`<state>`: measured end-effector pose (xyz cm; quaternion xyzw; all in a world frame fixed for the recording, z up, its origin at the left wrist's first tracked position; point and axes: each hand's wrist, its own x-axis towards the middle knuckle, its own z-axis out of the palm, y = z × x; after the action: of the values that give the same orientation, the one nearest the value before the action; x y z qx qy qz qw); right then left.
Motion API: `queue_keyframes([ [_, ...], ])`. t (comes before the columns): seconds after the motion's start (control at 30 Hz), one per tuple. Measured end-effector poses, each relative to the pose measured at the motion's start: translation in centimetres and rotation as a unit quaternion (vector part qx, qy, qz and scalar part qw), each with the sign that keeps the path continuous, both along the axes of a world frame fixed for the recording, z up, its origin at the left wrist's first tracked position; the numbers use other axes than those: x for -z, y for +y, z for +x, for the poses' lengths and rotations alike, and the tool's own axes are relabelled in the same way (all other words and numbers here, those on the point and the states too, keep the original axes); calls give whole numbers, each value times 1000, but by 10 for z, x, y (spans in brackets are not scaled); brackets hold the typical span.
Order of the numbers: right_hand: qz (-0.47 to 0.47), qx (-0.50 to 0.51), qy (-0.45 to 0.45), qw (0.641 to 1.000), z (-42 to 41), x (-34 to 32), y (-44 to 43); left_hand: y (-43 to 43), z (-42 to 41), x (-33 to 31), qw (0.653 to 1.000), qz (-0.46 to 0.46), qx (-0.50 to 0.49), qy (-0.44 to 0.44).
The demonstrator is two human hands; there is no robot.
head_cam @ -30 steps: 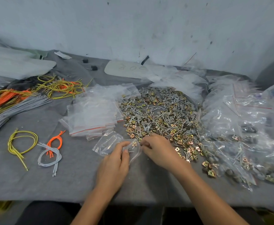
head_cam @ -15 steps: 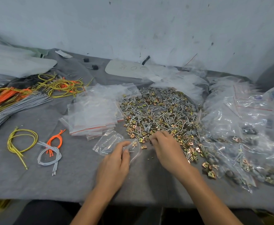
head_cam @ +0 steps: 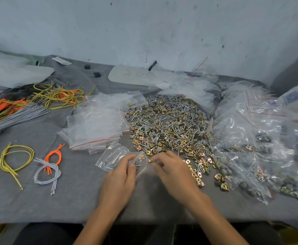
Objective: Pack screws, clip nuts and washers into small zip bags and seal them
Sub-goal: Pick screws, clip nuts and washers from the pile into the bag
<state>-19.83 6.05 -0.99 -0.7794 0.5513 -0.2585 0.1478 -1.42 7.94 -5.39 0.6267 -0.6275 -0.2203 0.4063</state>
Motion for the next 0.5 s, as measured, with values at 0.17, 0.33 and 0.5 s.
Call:
queue_keyframes([
  [0.17, 31, 113, 113, 987, -65, -10, -21, 0, 0, 1, 1000, 8, -3, -3],
  [0.33, 98, 136, 191, 967, -77, -9, -21, 0, 1, 2, 1000, 9, -3, -1],
  [0.5, 81, 130, 217, 964, -71, -6, -24, 1, 0, -2, 1000, 13, -4, 1],
])
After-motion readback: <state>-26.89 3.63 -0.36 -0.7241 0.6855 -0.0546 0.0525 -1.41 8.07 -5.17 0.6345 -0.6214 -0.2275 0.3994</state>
